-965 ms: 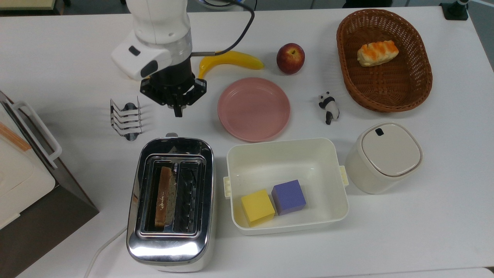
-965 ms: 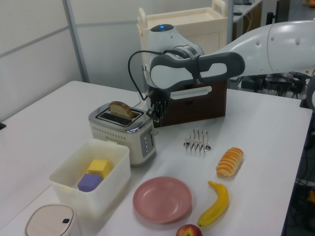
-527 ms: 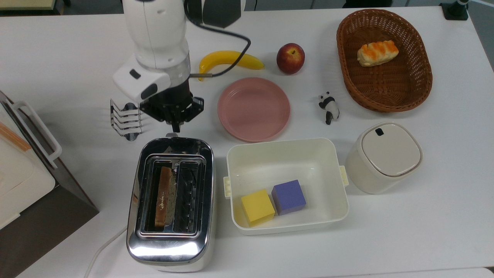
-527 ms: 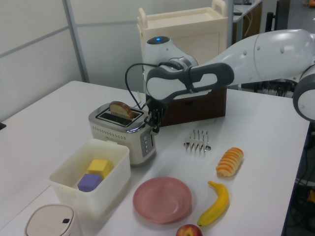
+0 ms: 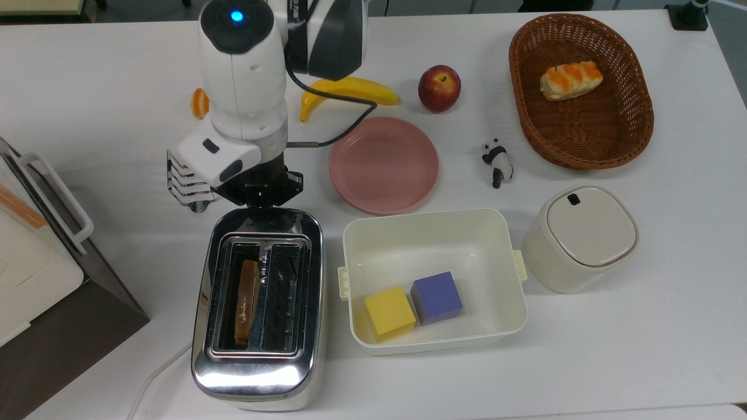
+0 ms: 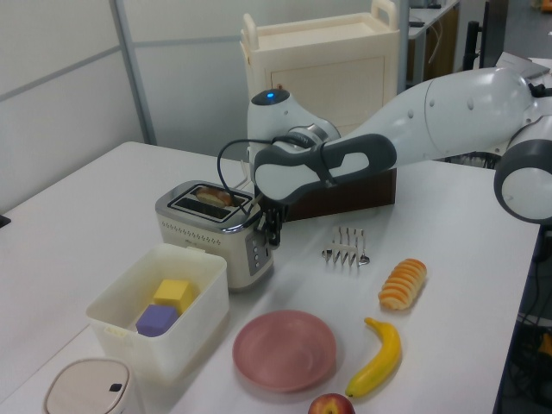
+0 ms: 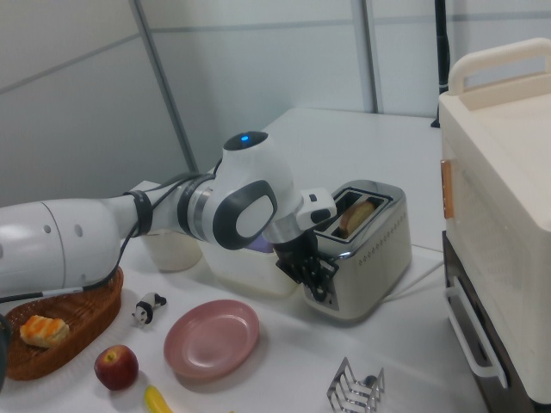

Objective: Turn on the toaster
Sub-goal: 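Press the toaster lever down with the gripper, lowering the bread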

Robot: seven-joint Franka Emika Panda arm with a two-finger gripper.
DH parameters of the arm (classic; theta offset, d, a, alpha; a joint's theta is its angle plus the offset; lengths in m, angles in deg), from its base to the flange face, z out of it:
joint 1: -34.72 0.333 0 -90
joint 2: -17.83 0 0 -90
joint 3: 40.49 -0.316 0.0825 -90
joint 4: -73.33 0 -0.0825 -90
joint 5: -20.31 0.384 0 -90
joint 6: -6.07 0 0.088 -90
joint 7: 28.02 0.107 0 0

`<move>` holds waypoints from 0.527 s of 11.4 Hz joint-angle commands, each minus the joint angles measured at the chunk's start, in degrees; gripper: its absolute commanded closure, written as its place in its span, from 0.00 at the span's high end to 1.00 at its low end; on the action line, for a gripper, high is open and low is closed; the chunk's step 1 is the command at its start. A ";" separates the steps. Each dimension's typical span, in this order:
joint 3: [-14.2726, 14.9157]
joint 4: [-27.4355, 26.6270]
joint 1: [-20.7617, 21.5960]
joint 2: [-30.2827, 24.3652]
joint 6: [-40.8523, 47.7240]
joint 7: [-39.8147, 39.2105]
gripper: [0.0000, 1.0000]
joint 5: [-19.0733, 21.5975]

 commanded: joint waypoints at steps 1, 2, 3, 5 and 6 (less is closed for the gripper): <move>0.48 -0.06 0.20 2.72 -1.24 -1.44 0.00 -2.33; 0.48 -0.15 0.20 3.07 -1.24 -1.44 0.00 -2.51; 0.57 -0.76 0.20 3.69 -1.76 -1.35 0.00 -3.21; 0.48 -0.68 0.20 3.35 -2.64 -1.00 0.00 -3.57; 0.48 -0.24 0.11 2.12 -2.12 -1.09 0.00 -3.56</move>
